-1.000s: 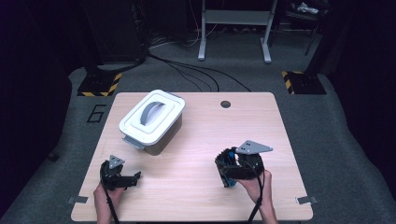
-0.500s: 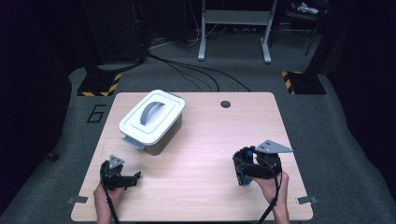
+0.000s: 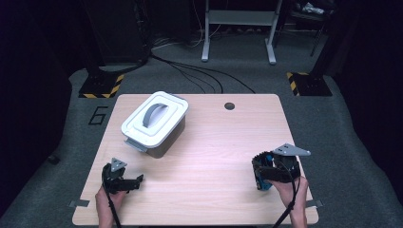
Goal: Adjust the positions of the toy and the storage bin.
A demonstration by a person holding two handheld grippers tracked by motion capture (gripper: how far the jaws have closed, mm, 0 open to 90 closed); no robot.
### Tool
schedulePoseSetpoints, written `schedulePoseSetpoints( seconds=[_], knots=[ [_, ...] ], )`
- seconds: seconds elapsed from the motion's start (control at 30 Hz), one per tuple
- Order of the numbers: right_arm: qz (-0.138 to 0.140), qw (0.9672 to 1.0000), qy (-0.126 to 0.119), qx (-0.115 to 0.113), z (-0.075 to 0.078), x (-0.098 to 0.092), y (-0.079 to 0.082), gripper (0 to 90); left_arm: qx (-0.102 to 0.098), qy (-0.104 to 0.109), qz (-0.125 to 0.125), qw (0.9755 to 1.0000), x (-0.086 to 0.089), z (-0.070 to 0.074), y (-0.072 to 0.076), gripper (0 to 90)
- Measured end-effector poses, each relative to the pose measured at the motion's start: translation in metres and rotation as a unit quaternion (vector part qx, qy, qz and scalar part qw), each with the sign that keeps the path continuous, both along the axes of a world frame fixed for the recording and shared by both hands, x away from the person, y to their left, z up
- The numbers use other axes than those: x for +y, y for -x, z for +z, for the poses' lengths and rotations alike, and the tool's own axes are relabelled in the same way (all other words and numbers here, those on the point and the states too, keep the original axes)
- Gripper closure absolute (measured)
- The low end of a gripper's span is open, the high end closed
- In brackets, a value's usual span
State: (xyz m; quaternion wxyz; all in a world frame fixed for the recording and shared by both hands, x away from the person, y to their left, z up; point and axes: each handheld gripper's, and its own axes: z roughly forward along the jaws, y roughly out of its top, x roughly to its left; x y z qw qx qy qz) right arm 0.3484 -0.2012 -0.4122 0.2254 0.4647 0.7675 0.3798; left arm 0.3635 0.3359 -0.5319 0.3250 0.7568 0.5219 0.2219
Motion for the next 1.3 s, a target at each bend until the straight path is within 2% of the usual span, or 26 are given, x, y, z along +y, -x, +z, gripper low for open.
schedulePoseSetpoints(
  seconds=[0.2, 0.33, 0.5, 0.7, 0.93, 1.1, 1.3],
  knots=[
    [-0.001, 0.9999, 0.007, 0.011, -0.004, -0.002, -0.006, 24.3, -0.001, 0.000, 0.000, 1.0000, 0.000, 0.000, 0.000, 0.5],
    [-0.003, 0.9994, 0.026, 0.024, -0.008, 0.006, -0.015, 24.3, 0.000, 0.000, 0.000, 1.0000, 0.000, 0.000, 0.000, 0.5],
    [-0.002, 0.9984, 0.040, 0.040, -0.012, 0.016, -0.029, 24.2, 0.000, 0.000, 0.000, 1.0000, 0.000, 0.000, 0.000, 0.5],
    [0.008, 0.9969, 0.047, 0.063, -0.026, 0.028, -0.054, 24.2, -0.002, 0.001, 0.001, 1.0000, 0.000, 0.000, 0.000, 0.5],
    [0.028, 0.9921, 0.063, 0.105, -0.048, 0.040, -0.080, 24.2, 0.000, 0.000, 0.000, 1.0000, 0.000, 0.000, 0.000, 0.5],
    [0.036, 0.9850, 0.083, 0.147, -0.060, 0.048, -0.090, 24.1, -0.001, 0.000, 0.000, 1.0000, 0.000, 0.000, 0.000, 0.5],
    [0.034, 0.9815, 0.098, 0.160, -0.073, 0.055, -0.093, 24.0, -0.003, 0.001, 0.001, 1.0000, 0.000, 0.000, 0.000, 0.5]
  ],
)
